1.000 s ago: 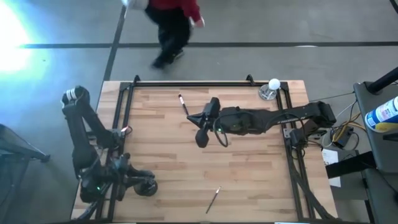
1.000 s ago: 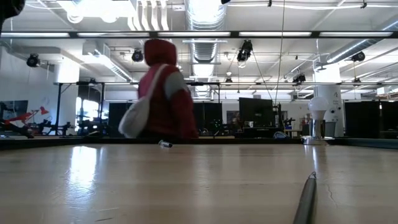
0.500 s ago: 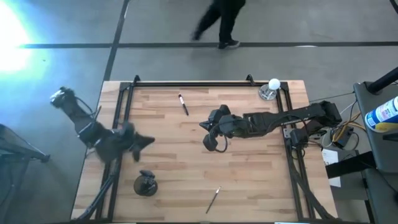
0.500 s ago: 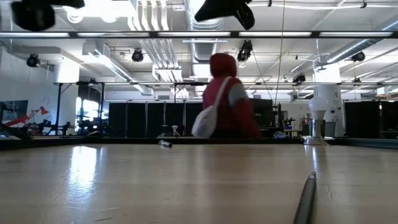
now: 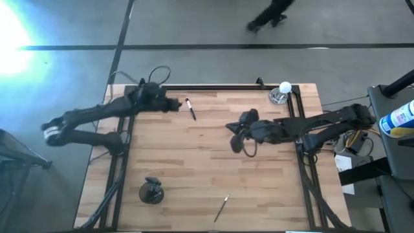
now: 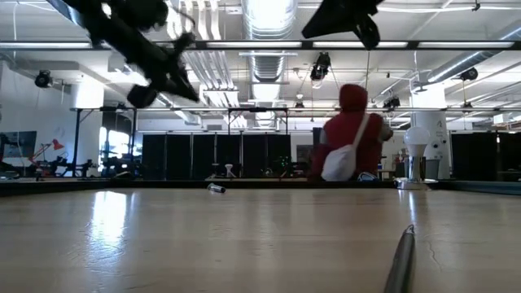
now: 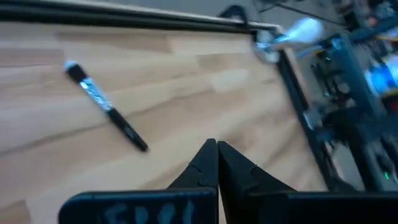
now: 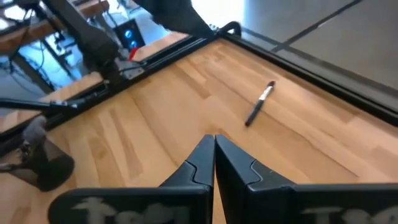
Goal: Pick & Place Makeup Brushes
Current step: Put the blush brush into the holder
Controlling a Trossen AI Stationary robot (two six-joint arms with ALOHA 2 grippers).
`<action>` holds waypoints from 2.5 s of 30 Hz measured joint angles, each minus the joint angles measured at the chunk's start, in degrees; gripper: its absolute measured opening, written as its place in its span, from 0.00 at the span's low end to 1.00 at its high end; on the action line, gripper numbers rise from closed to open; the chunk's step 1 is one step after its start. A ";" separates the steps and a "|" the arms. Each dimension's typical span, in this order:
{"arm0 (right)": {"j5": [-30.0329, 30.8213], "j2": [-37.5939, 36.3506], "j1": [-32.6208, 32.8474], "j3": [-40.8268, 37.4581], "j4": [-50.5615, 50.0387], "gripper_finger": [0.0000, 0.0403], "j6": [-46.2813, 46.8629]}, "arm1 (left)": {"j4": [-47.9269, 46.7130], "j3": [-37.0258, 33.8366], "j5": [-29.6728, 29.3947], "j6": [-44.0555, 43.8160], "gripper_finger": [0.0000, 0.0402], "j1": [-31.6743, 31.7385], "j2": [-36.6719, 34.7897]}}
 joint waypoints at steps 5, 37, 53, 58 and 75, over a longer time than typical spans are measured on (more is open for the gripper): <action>2.49 -6.10 0.39 -4.78 0.06 0.02 0.36 | 0.48 4.04 3.19 -0.05 0.00 5.96 13.86; 3.09 -15.01 1.99 -11.44 -0.05 0.02 -1.45 | -22.47 38.44 -15.86 -11.17 0.37 8.52 55.61; 3.11 -15.01 1.97 -11.46 -0.40 0.02 -1.91 | -20.55 35.80 -18.31 -5.23 0.11 9.70 57.49; 3.11 -15.01 1.97 -11.46 -0.40 0.02 -1.89 | -20.29 35.77 -18.17 -1.08 0.02 9.76 56.22; 4.08 -14.94 1.99 -11.46 -0.07 0.02 -1.88 | -18.23 23.79 -24.91 11.00 0.00 1.21 21.36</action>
